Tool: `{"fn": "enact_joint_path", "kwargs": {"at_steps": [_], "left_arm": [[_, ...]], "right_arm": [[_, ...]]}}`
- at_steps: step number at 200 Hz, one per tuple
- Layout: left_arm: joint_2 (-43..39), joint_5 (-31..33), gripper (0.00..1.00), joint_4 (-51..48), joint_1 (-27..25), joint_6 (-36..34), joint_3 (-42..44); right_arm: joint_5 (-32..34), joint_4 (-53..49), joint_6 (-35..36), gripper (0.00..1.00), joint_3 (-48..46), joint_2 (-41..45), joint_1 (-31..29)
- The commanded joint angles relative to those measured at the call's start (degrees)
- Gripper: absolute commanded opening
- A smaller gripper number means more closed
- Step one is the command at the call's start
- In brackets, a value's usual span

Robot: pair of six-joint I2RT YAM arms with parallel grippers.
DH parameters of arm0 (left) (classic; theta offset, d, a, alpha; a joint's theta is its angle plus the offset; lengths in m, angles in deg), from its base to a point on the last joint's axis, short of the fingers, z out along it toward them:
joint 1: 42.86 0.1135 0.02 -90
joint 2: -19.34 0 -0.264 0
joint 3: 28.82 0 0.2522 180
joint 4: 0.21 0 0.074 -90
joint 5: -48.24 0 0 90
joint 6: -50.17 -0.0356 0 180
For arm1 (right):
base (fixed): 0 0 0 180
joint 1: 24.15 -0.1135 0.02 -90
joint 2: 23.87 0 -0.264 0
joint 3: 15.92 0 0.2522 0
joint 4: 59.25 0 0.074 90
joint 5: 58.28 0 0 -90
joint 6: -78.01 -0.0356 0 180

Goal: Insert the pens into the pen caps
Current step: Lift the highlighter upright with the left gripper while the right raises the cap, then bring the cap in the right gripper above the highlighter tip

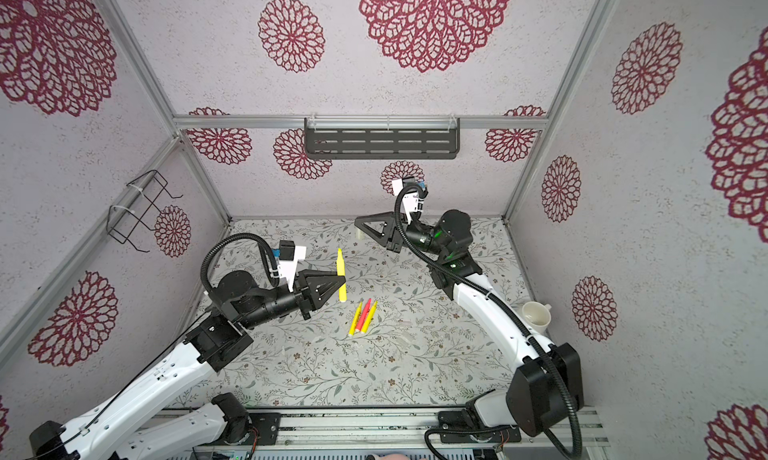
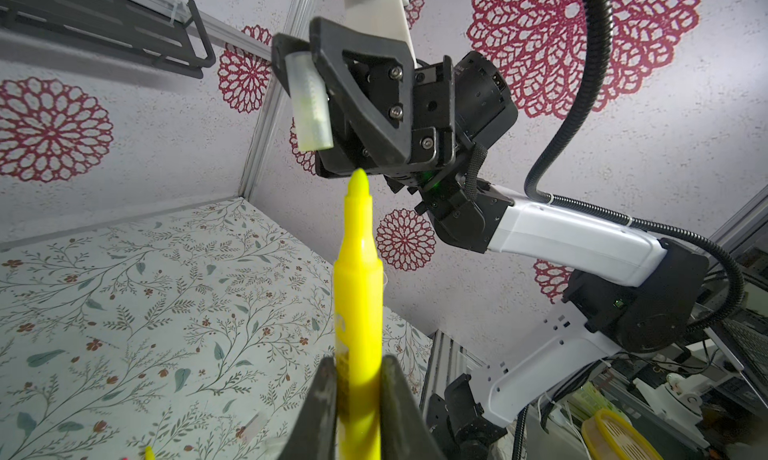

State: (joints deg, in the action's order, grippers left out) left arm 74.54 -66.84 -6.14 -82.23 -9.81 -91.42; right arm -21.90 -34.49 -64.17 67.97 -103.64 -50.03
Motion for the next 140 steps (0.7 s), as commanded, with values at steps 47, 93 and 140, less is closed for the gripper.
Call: {"fn": "enact_joint_path", "kwargs": {"at_steps": [47,93,140], "left_arm": [[3.59,-3.41,0.0,2.12,0.35,-0.38,-2.18],[4.61,-3.7,0.0,2.27,0.35,-0.21,-3.28],[5.18,-1.84,0.0,0.18,0.31,-0.29,-4.31]], "right_arm": [[1.24,13.27,-6.72,0.06,1.1,0.4,-0.54],[3.14,7.17,-1.11,0.06,0.21,1.52,-2.34],[7.66,-2.68,6.45,0.05,1.07,3.16,-4.07]]}}
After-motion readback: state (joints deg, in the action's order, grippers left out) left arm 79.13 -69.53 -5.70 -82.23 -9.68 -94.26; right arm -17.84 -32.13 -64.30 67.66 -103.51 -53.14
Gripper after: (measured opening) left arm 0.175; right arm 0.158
